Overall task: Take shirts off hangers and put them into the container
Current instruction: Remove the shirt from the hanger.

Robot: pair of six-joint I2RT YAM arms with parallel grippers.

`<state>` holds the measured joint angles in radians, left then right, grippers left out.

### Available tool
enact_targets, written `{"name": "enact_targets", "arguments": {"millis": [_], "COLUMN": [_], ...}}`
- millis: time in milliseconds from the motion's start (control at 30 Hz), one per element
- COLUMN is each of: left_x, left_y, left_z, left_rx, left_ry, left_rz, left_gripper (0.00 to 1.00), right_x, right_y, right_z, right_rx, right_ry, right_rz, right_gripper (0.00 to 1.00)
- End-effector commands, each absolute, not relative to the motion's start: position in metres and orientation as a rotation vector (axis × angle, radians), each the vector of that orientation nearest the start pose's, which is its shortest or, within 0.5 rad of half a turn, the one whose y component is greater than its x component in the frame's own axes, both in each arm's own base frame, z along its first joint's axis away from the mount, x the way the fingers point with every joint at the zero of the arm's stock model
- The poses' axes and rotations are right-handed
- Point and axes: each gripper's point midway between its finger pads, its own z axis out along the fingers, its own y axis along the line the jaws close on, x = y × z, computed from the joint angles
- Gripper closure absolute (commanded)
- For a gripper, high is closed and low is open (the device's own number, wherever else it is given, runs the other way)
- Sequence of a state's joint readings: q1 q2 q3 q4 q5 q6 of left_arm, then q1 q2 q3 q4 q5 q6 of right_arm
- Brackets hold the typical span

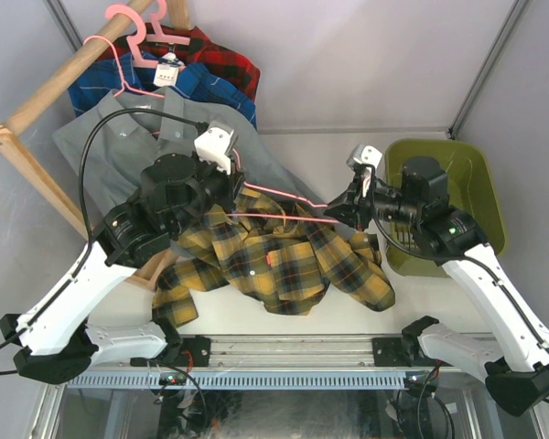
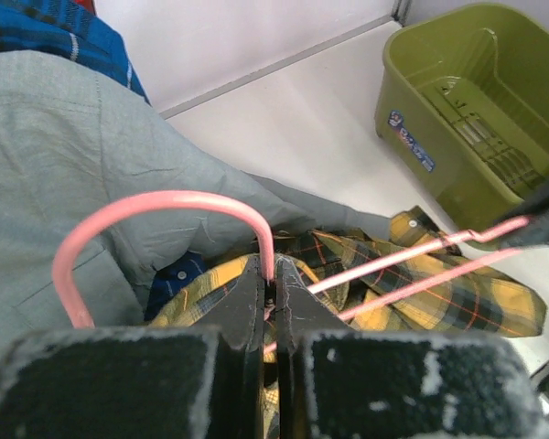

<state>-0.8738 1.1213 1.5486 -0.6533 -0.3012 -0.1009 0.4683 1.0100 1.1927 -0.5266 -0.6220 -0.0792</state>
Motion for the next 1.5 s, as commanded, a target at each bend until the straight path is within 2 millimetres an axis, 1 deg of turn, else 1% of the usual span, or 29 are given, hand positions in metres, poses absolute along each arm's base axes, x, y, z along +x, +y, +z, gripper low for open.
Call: {"name": "enact_targets", "arguments": {"millis": [0, 67, 133, 200, 233, 300, 367, 500, 567, 633, 667, 733, 767, 833, 933, 1033, 1100, 1167, 1333, 1467], "left_x": [0.248, 0.249, 0.252, 0.253, 0.254, 0.255, 0.255, 0.25, 0.245, 0.238, 0.235, 0.23, 0.228, 0.226, 0.227, 0.234, 0.238, 0.243, 0.251, 0.255], "left_y": [-0.217, -0.216, -0.216, -0.214, -0.213, -0.211, -0.209, -0.201, -0.194, -0.189, -0.188, -0.184, -0.182, -0.176, -0.164, -0.148, -0.14, -0.134, -0.122, -0.115], "left_z": [0.451, 0.45, 0.449, 0.445, 0.443, 0.44, 0.438, 0.43, 0.42, 0.408, 0.403, 0.39, 0.387, 0.382, 0.385, 0.386, 0.38, 0.368, 0.329, 0.297], "left_rx": [0.442, 0.435, 0.425, 0.417, 0.408, 0.396, 0.392, 0.381, 0.369, 0.362, 0.358, 0.347, 0.337, 0.316, 0.252, 0.129, 0.062, 0.015, -0.121, -0.221], "left_ry": [1.644, 1.647, 1.654, 1.668, 1.677, 1.687, 1.695, 1.722, 1.738, 1.744, 1.745, 1.758, 1.762, 1.775, 1.767, 1.755, 1.766, 1.8, 1.886, 1.944], "left_rz": [-0.455, -0.448, -0.436, -0.42, -0.413, -0.4, -0.393, -0.391, -0.391, -0.413, -0.43, -0.452, -0.461, -0.459, -0.438, -0.397, -0.369, -0.34, -0.294, -0.297], "left_gripper": [1.0, 1.0, 0.98, 0.86, 0.82, 0.79, 0.59, 0.31, 0.21, 0.11, 0.08, 0.04, 0.03, 0.01, 0.0, 0.0, 0.0, 0.0, 0.0, 0.01], "right_x": [0.215, 0.212, 0.215, 0.219, 0.219, 0.215, 0.209, 0.195, 0.191, 0.187, 0.186, 0.185, 0.186, 0.188, 0.194, 0.196, 0.194, 0.189, 0.173, 0.161], "right_y": [0.228, 0.229, 0.226, 0.221, 0.22, 0.217, 0.216, 0.209, 0.202, 0.197, 0.195, 0.19, 0.187, 0.181, 0.172, 0.165, 0.162, 0.158, 0.152, 0.147], "right_z": [0.344, 0.344, 0.347, 0.351, 0.353, 0.354, 0.35, 0.328, 0.316, 0.308, 0.304, 0.298, 0.297, 0.302, 0.314, 0.331, 0.344, 0.359, 0.39, 0.414], "right_rx": [-0.974, -0.982, -0.948, -0.896, -0.882, -0.871, -0.874, -0.84, -0.786, -0.736, -0.713, -0.661, -0.641, -0.594, -0.516, -0.461, -0.441, -0.43, -0.431, -0.427], "right_ry": [1.636, 1.634, 1.641, 1.651, 1.651, 1.657, 1.681, 1.8, 1.852, 1.871, 1.878, 1.895, 1.899, 1.893, 1.857, 1.796, 1.749, 1.7, 1.613, 1.541], "right_rz": [0.868, 0.883, 0.864, 0.836, 0.833, 0.848, 0.881, 0.919, 0.914, 0.909, 0.906, 0.897, 0.892, 0.876, 0.864, 0.868, 0.871, 0.868, 0.852, 0.841], "right_gripper": [1.0, 1.0, 1.0, 1.0, 1.0, 1.0, 1.0, 1.0, 1.0, 1.0, 1.0, 1.0, 1.0, 1.0, 1.0, 1.0, 1.0, 1.0, 1.0, 1.0]}}
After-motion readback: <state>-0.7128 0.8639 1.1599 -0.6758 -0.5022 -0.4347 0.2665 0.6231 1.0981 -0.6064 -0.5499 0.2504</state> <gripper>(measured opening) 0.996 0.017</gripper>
